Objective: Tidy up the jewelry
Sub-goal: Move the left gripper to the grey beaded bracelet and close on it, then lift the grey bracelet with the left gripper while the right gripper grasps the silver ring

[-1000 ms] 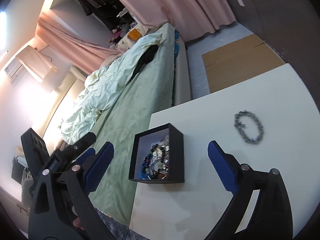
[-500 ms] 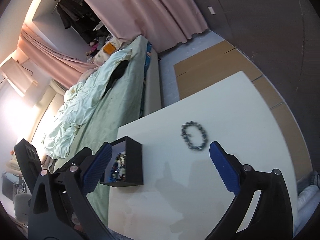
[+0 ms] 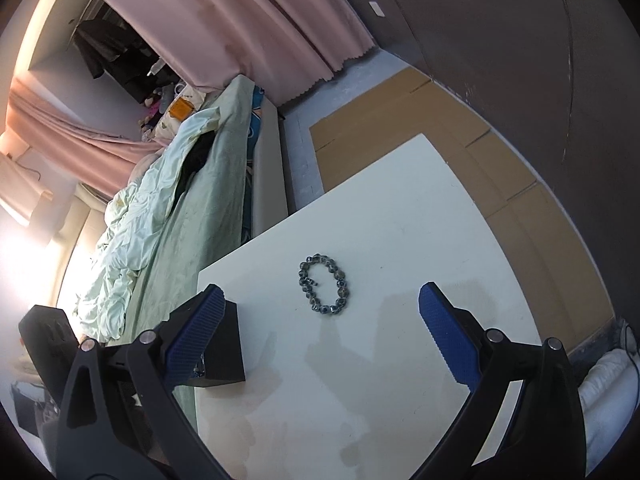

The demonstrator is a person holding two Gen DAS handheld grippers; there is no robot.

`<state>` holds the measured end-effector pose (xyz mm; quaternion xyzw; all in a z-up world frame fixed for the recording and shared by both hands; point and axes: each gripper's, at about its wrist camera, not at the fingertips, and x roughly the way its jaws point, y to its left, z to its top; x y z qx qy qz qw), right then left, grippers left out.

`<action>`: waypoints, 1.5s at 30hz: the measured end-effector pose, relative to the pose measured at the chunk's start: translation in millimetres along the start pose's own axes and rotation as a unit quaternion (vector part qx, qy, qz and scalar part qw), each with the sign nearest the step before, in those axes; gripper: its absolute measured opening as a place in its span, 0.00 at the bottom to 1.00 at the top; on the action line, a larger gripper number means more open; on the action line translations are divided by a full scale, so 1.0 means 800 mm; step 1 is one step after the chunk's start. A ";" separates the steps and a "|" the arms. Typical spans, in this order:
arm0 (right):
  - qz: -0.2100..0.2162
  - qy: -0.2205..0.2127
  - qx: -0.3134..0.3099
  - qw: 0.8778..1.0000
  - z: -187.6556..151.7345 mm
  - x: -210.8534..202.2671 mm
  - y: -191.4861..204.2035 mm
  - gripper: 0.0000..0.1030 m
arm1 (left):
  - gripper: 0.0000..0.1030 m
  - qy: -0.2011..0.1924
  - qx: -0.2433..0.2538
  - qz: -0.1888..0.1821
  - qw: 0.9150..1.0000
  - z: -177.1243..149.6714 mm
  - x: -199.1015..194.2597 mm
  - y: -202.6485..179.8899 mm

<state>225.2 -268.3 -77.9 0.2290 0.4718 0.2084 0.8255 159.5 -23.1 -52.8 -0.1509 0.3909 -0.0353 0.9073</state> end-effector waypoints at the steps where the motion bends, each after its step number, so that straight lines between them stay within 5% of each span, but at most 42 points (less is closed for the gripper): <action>1: 0.001 0.004 0.005 1.000 0.002 0.003 -0.003 0.94 | 0.77 0.008 0.000 -0.002 1.000 0.000 0.008 -0.001; 10: -0.012 0.015 0.035 0.999 0.022 0.028 -0.026 0.94 | 0.55 0.053 0.007 -0.012 0.998 -0.001 0.076 -0.017; 23: -0.034 0.022 0.045 0.998 0.040 0.052 -0.039 0.90 | 0.47 0.112 0.037 0.028 0.993 -0.026 0.159 -0.039; 30: -0.043 0.018 0.041 0.998 0.039 0.049 -0.039 0.90 | 0.46 0.097 0.084 0.066 0.990 -0.035 0.165 -0.059; 38: -0.048 0.011 0.040 0.998 0.037 0.033 -0.042 0.90 | 0.08 0.102 0.107 0.114 0.982 -0.037 0.161 -0.052; 45: -0.043 0.017 0.028 0.999 0.032 0.029 -0.032 0.90 | 0.06 0.096 0.081 0.065 0.990 -0.036 0.141 -0.043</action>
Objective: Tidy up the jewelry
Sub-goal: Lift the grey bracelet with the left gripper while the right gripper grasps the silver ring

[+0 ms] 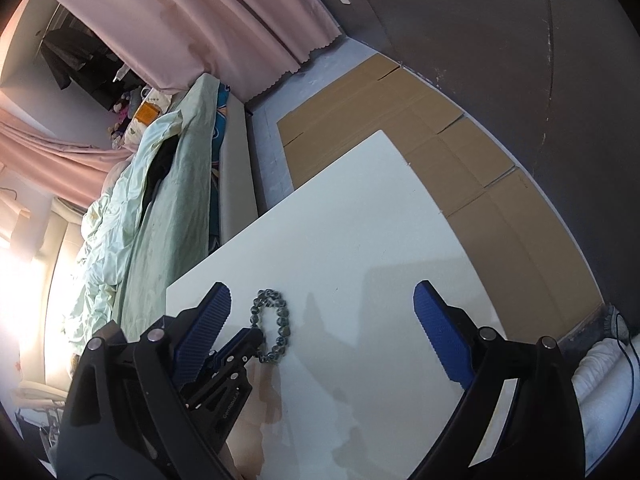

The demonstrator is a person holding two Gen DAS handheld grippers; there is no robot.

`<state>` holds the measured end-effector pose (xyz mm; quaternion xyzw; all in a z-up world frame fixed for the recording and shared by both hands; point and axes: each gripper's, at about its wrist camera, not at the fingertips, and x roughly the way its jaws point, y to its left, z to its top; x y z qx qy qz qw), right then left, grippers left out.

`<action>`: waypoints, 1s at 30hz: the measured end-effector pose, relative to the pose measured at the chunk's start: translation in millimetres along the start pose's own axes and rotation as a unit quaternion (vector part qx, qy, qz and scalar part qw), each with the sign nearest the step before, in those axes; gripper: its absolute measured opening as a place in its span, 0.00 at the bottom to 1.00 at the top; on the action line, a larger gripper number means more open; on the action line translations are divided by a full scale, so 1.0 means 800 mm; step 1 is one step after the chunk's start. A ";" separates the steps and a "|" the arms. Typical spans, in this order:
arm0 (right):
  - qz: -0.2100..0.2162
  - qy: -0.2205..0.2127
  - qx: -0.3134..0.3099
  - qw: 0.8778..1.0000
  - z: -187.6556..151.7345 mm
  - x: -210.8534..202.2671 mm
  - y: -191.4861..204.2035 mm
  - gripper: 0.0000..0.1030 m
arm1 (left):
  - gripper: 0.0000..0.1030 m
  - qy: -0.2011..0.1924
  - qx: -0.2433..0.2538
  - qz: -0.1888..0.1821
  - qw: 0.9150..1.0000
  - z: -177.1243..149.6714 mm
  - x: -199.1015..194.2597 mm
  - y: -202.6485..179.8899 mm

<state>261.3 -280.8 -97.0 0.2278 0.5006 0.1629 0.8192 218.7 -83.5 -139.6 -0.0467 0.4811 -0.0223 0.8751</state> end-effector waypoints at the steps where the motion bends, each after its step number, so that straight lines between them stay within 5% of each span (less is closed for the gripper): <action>1: 0.001 0.000 -0.001 1.000 -0.002 -0.001 0.001 0.90 | 0.06 -0.004 -0.001 -0.007 1.000 0.000 -0.005 -0.001; 14: 0.003 0.003 -0.008 1.000 -0.017 -0.005 0.007 0.90 | 0.06 -0.046 -0.023 -0.060 0.997 0.004 -0.076 0.007; 27: 0.019 0.064 -0.048 0.997 -0.040 0.051 0.040 0.47 | 0.06 -0.093 -0.049 -0.070 0.992 0.007 -0.145 0.041; 30: 0.023 0.075 -0.048 0.996 -0.041 0.064 0.050 0.44 | 0.06 -0.103 -0.059 -0.069 0.991 0.010 -0.157 0.054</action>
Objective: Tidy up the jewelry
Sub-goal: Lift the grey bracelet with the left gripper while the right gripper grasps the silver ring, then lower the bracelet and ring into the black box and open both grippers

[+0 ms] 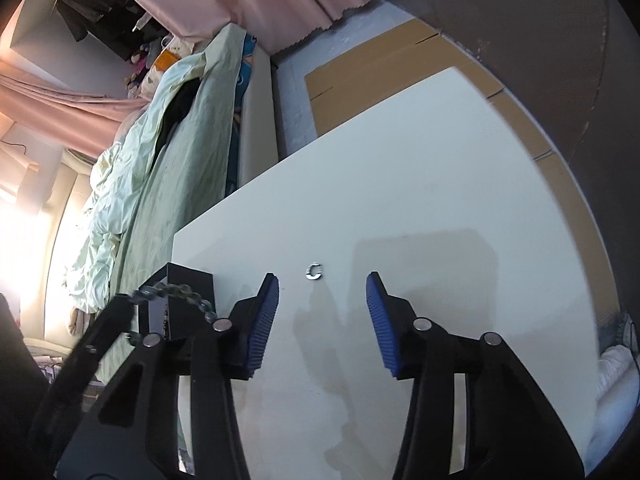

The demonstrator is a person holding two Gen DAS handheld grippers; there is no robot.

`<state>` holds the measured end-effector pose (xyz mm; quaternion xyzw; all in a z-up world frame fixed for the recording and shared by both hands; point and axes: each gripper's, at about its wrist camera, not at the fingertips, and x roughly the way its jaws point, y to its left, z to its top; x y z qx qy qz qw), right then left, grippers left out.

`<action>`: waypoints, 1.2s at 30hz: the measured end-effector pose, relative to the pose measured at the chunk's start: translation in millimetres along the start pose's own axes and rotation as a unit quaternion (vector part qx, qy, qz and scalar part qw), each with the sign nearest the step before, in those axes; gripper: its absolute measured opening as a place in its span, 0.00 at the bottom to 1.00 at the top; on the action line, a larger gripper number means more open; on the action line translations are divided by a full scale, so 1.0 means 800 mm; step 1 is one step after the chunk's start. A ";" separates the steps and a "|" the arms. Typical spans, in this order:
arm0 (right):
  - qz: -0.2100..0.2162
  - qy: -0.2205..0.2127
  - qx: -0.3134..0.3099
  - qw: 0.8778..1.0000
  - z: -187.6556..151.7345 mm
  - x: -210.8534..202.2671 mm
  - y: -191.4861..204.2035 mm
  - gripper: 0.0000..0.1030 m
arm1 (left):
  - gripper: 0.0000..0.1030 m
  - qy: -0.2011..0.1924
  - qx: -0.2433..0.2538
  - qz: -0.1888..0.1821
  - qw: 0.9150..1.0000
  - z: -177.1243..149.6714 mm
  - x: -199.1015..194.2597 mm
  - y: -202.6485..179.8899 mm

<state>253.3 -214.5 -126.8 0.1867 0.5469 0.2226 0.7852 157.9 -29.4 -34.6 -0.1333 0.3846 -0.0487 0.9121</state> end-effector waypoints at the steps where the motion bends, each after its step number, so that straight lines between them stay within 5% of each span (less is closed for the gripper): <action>1: -0.002 0.003 -0.003 1.000 0.000 0.006 0.005 0.43 | 0.06 -0.004 -0.005 0.000 1.000 0.002 -0.005 0.005; 11: -0.043 0.031 -0.036 0.998 0.004 0.061 0.033 0.31 | 0.06 -0.032 -0.050 -0.002 0.998 0.024 -0.033 0.060; 20: -0.135 0.026 -0.093 0.986 0.000 0.086 0.063 0.28 | 0.06 -0.038 -0.080 0.004 0.996 0.036 -0.042 0.103; 28: -0.225 0.024 -0.159 0.961 -0.015 0.100 0.087 0.17 | 0.06 -0.031 -0.093 0.020 0.995 0.036 -0.039 0.123; 36: -0.201 0.026 -0.159 0.966 -0.020 0.096 0.082 0.12 | 0.06 -0.021 -0.103 0.048 0.993 0.030 -0.040 0.139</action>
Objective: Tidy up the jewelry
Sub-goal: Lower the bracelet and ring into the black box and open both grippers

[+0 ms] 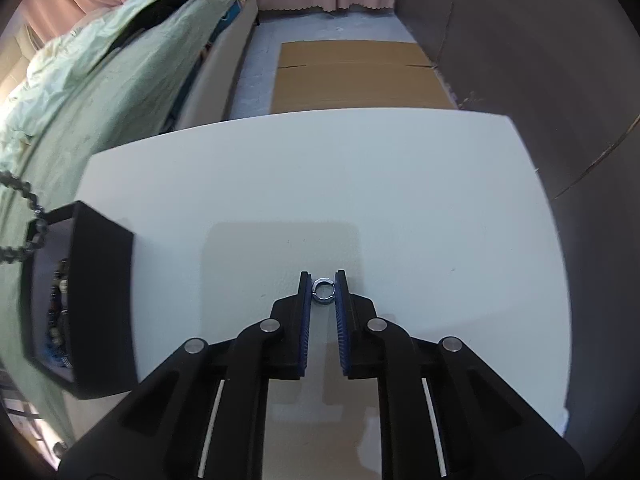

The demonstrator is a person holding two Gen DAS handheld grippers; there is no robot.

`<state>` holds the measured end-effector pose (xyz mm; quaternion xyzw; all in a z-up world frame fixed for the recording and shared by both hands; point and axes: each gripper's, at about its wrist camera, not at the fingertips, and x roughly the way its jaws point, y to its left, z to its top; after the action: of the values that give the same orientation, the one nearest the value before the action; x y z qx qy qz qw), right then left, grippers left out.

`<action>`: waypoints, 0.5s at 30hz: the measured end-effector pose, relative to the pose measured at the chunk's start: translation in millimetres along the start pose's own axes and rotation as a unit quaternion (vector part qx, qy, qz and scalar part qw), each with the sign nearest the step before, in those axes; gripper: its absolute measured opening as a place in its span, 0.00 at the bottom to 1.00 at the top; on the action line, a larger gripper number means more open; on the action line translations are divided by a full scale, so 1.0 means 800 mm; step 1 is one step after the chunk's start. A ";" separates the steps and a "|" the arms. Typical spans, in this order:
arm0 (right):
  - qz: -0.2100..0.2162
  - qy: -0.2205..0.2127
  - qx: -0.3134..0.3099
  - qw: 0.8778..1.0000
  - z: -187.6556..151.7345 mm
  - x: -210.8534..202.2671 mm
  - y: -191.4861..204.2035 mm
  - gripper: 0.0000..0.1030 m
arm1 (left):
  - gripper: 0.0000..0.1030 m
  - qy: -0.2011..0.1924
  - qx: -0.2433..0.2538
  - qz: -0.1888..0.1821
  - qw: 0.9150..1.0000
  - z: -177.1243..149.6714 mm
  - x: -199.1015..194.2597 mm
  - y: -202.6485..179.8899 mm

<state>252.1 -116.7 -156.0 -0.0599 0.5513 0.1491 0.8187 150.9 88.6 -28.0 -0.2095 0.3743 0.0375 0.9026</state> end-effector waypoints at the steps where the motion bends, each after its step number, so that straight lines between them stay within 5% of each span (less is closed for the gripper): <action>1: 0.006 -0.001 0.002 1.000 -0.001 -0.002 0.002 0.12 | 0.07 0.002 -0.004 0.004 1.000 -0.002 0.000 0.003; 8: 0.037 -0.031 0.002 0.999 -0.006 -0.034 0.009 0.12 | 0.11 -0.006 -0.007 0.052 0.999 -0.009 -0.013 0.016; 12: 0.059 -0.046 0.007 0.997 -0.009 -0.050 0.011 0.12 | 0.71 -0.020 -0.007 0.062 0.998 -0.013 -0.026 0.019; 15: 0.080 -0.062 0.009 0.995 -0.013 -0.065 0.018 0.12 | 0.77 -0.027 -0.004 0.063 0.998 -0.015 -0.037 0.020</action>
<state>220.3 -115.3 -111.2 0.0012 0.5036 0.2129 0.8373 118.3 100.5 -20.7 -0.1884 0.3620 0.1015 0.9073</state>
